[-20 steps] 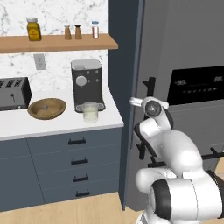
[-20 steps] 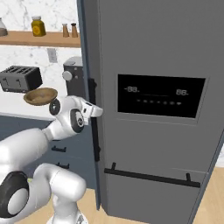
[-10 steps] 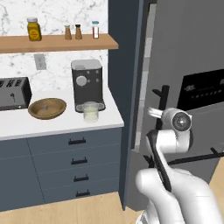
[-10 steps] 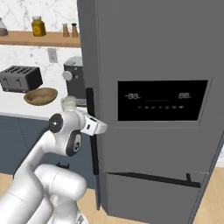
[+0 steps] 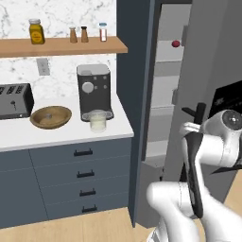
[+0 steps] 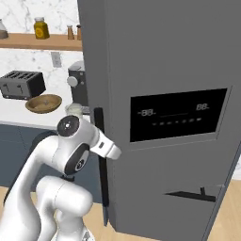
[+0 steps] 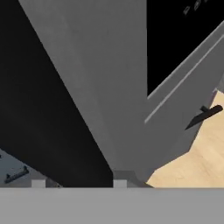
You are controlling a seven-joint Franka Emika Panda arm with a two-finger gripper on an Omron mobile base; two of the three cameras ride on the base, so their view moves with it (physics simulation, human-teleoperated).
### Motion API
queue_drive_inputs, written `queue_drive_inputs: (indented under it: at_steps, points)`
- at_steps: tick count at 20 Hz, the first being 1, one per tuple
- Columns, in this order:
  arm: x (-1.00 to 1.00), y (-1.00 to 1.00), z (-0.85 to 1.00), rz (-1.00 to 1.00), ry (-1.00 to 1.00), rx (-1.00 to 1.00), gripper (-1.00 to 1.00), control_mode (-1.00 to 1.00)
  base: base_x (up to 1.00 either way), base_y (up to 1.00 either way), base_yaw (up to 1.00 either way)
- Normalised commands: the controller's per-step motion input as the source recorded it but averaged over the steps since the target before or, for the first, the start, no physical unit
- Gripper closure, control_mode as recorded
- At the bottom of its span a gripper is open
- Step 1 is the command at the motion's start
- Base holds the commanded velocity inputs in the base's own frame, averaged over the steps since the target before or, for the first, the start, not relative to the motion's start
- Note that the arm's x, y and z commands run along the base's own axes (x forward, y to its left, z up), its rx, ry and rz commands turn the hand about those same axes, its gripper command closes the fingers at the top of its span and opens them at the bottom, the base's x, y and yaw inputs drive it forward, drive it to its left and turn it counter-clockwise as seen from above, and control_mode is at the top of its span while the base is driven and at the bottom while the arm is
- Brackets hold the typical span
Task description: Grab a lemon wedge from the fridge and one ice cube from the ice bowl, and put them in the glass of lemonade.
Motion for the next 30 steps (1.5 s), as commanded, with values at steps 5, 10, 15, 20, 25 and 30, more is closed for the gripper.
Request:
queue_drive_inputs:
  at_steps: [5, 10, 15, 20, 25, 30]
  points:
    - [-1.00, -0.87, 0.14, -0.05, 0.00, 0.14, 1.00, -1.00, 0.00, 0.00, 0.00]
    - [-1.00, -0.89, 0.06, -0.04, 0.00, 0.14, 1.00, -1.00, 0.00, 0.00, 0.00]
    - [-1.00, -0.85, 0.00, -0.04, 0.00, 0.12, 1.00, -1.00, 0.00, 0.00, 0.00]
    - [-1.00, -0.35, 0.22, -0.02, -0.08, 0.04, 1.00, -1.00, 0.00, 0.00, 0.00]
    - [-1.00, 0.71, 0.61, 0.04, -0.20, -0.14, 1.00, -1.00, 0.00, 0.00, 0.00]
    - [-1.00, 0.93, 0.74, 0.05, -0.20, -0.22, 1.00, -1.00, 0.00, 0.00, 0.00]
